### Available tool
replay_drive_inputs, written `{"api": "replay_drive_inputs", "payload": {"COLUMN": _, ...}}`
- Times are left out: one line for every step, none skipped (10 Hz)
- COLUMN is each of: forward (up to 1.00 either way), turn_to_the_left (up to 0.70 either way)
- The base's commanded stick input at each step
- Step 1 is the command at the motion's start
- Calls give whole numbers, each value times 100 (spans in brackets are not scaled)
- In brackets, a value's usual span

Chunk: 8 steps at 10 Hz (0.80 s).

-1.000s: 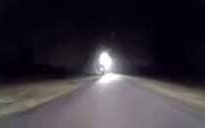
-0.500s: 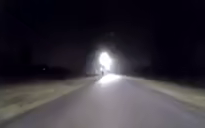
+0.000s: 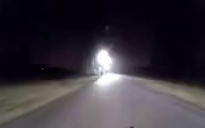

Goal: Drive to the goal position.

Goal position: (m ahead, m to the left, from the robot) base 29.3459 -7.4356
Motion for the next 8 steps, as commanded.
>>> {"api": "replay_drive_inputs", "payload": {"forward": 100, "turn_to_the_left": -8}}
{"api": "replay_drive_inputs", "payload": {"forward": 100, "turn_to_the_left": -8}}
{"api": "replay_drive_inputs", "payload": {"forward": 100, "turn_to_the_left": -8}}
{"api": "replay_drive_inputs", "payload": {"forward": 100, "turn_to_the_left": -7}}
{"api": "replay_drive_inputs", "payload": {"forward": 100, "turn_to_the_left": -6}}
{"api": "replay_drive_inputs", "payload": {"forward": 100, "turn_to_the_left": -3}}
{"api": "replay_drive_inputs", "payload": {"forward": 100, "turn_to_the_left": -1}}
{"api": "replay_drive_inputs", "payload": {"forward": 100, "turn_to_the_left": 0}}
